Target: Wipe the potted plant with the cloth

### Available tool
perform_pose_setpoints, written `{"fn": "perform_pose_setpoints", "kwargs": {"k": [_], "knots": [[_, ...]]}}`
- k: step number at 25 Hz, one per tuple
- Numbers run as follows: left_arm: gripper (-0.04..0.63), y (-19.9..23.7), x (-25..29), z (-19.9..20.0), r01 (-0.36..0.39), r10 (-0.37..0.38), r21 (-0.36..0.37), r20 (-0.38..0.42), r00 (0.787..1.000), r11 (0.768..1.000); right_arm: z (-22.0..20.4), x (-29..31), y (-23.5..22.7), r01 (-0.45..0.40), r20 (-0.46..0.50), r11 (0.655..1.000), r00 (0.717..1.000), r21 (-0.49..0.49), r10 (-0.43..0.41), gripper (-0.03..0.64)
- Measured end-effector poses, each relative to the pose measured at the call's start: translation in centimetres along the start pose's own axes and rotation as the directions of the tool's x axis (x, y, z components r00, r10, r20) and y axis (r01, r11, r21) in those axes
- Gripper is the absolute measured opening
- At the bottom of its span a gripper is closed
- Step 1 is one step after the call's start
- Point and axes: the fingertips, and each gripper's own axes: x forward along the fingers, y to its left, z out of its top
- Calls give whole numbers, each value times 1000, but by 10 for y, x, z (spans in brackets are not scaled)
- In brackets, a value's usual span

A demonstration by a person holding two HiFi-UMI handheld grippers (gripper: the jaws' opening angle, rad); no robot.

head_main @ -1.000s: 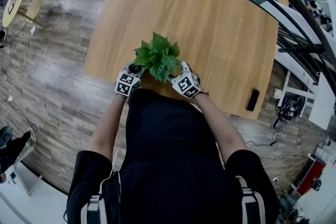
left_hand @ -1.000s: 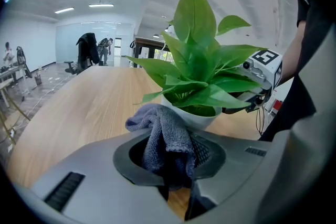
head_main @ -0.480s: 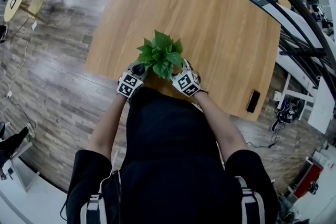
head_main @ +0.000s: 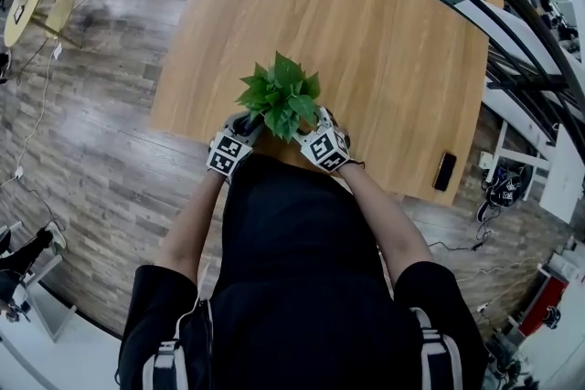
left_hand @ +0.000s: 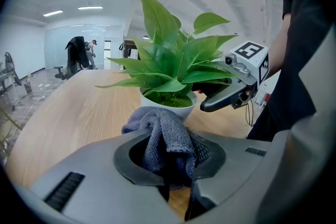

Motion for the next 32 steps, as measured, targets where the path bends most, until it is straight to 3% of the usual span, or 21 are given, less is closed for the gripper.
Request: {"fn": "perform_pose_setpoints", "kwargs": {"k": [7, 13, 17, 22, 26, 32], "knots": [[115, 9, -2, 1, 48, -48, 15, -35, 998, 999, -3, -8, 29, 0, -19, 998, 1000, 64, 1, 247], [115, 14, -4, 2, 107, -106, 17, -51, 993, 994, -9, -12, 26, 82, -77, 990, 994, 114, -73, 247], [115, 20, -1, 6, 132, -130, 36, -55, 990, 991, -11, -10, 7, 119, -86, 987, 990, 104, -110, 247], [115, 22, 2, 9, 152, -147, 82, -68, 987, 985, -3, -2, 1, 115, -73, 993, 991, 14, -113, 247], [115, 32, -1, 12, 152, -144, 104, -84, 986, 983, 5, 8, 3, 141, -31, 989, 990, 42, -139, 247], [115, 21, -10, 9, 213, -199, 138, -111, 974, 967, 9, 9, 1, 163, -31, 986, 986, 48, -161, 247]]}}
